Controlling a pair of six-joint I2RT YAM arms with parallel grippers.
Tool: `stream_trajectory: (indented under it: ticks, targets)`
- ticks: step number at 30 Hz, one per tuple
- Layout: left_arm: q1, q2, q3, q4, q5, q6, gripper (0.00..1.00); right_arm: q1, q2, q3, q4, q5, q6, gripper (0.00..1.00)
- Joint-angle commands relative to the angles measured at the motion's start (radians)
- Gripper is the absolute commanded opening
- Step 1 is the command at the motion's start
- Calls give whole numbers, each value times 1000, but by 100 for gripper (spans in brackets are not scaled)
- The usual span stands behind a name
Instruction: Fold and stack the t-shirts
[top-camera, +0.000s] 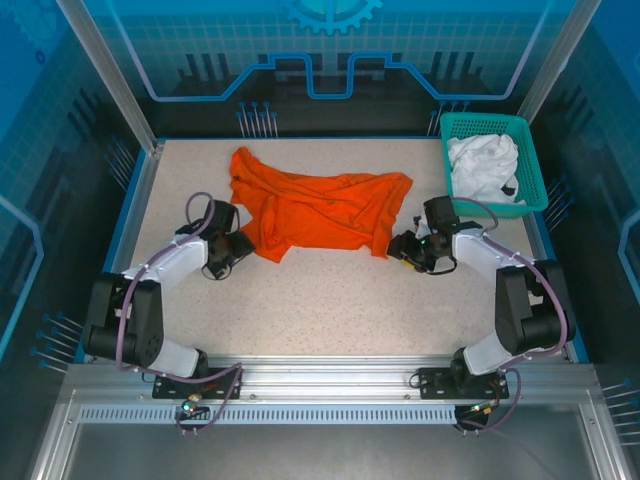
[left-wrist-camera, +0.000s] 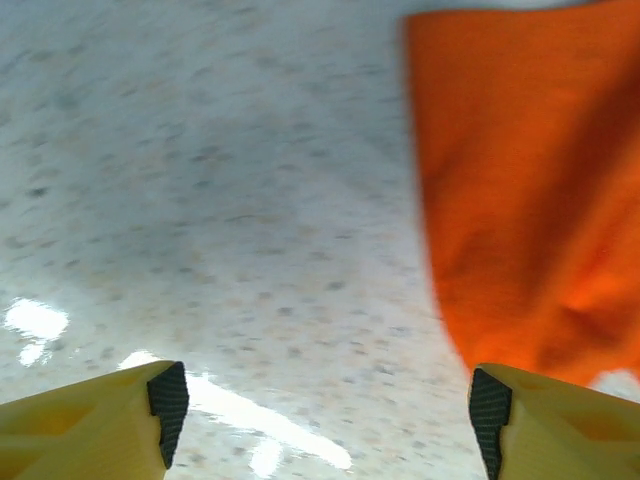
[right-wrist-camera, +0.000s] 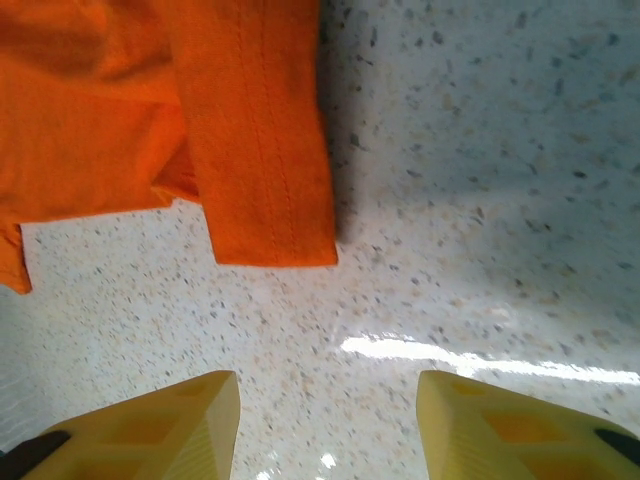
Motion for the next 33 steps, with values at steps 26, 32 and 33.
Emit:
stream_trajectory:
  ticks: [26,32,33]
  targets:
    - [112,391,328,71,49,49,44,0,-24,-39,97,-15,-18,46]
    - [112,416,321,71,39,62,40,-13,-37,-40,89,-20,-22,46]
    - [112,422,325,68,36,69,38,-15,-39,-39,87,-20,-22,46]
